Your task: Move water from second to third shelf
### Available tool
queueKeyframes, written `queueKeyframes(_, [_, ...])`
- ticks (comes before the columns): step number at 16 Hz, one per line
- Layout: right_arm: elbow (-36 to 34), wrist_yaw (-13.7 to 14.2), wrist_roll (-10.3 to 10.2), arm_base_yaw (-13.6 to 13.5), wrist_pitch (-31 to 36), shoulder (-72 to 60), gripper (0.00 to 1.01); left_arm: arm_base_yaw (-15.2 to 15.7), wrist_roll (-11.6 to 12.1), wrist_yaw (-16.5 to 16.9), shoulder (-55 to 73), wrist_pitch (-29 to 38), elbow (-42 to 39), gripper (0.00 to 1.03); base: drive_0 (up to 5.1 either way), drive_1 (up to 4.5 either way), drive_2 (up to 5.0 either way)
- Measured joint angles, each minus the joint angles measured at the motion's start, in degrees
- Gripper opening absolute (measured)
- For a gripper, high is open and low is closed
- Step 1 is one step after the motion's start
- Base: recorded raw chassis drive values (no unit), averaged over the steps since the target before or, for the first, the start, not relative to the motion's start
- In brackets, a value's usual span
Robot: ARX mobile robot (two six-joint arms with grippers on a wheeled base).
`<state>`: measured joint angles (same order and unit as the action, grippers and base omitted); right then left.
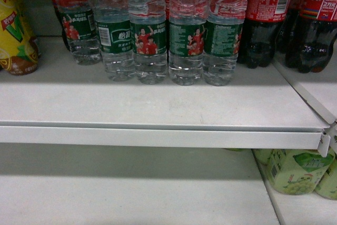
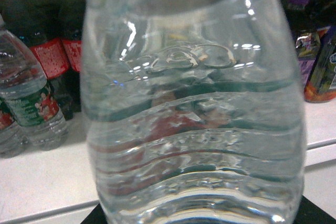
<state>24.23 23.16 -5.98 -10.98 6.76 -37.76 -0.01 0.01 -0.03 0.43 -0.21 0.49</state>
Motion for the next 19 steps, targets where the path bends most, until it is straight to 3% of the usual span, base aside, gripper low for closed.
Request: queueKeyframes(19, [0.0, 0.0, -0.6, -0.3, -1.1, 0.0, 0.42, 0.0, 0.0, 0.1, 0.0, 0.0, 0.0, 0.98, 0.0, 0.00, 0.0])
